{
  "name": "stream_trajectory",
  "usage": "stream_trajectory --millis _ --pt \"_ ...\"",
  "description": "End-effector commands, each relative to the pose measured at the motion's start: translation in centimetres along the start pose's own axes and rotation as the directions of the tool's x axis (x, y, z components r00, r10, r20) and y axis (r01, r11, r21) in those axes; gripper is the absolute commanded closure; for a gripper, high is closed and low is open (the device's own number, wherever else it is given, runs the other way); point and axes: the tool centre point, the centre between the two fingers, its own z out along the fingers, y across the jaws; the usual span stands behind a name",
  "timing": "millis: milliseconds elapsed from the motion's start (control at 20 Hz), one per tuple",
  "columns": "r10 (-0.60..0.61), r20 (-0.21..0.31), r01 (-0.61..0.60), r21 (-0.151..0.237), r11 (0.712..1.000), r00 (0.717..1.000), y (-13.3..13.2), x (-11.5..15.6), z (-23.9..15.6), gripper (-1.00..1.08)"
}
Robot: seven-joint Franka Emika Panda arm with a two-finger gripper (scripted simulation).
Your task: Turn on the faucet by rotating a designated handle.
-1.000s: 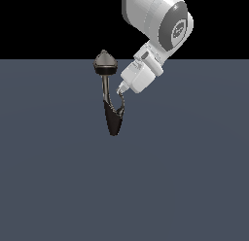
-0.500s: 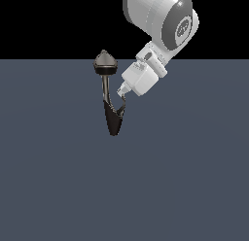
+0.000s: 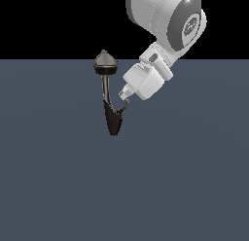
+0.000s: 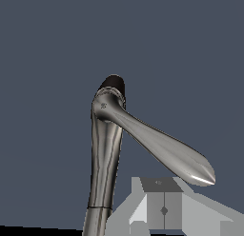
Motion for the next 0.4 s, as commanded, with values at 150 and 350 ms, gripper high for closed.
stream_trajectory --millis 150,350 --pt "0.021 0.001 -0.021 -0.006 1.000 1.000 2.0 3.9 0.1 1.08" --pt "0.028 0.003 -0.028 -0.010 1.000 1.000 3.1 5.9 0.2 1.08"
